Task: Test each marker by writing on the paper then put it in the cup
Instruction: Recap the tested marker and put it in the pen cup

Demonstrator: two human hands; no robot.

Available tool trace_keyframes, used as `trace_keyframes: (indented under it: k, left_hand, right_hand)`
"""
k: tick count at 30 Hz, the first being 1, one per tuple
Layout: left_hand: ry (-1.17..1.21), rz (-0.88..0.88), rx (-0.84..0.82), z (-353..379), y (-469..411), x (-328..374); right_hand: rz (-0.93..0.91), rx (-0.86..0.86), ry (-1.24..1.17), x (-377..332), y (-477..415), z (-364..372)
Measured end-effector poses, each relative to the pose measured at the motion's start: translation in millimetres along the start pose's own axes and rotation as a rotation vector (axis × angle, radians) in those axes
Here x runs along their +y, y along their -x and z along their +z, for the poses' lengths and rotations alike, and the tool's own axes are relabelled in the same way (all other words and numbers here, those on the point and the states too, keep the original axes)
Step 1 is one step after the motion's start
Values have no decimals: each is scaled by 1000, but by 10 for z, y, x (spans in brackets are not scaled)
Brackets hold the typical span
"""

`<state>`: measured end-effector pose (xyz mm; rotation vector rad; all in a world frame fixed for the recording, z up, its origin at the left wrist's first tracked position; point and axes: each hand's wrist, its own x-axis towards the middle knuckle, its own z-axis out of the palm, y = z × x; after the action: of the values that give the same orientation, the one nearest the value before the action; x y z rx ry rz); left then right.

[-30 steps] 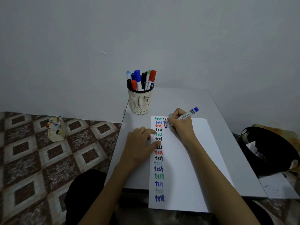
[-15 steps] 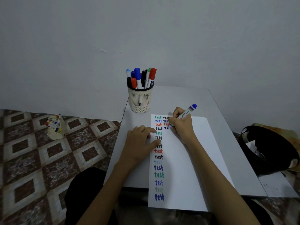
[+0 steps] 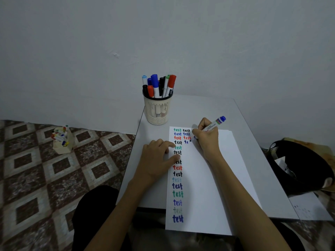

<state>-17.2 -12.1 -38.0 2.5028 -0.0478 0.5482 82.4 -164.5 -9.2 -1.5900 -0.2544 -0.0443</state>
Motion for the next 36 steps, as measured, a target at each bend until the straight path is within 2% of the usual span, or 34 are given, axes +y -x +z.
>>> trace_keyframes:
  k: [10,21,30,33,36]
  left_hand:
    - [8,1,5,-4,2,5]
    - [8,-17,-20,-10,6,12]
    - [10,-23,-35,-20,3,18]
    - [18,-26,-33,-22,9,16]
    - [16,-9,-15,-3,3,15]
  right_hand:
    - [14,-44,-23,-10,9,3]
    - [-33,81,21,31,-12,-1]
    - [-25,19,23,-5,-1,9]
    - [4,14,-15,-12,-5,15]
    - [31,88,-189,20,-38,-39]
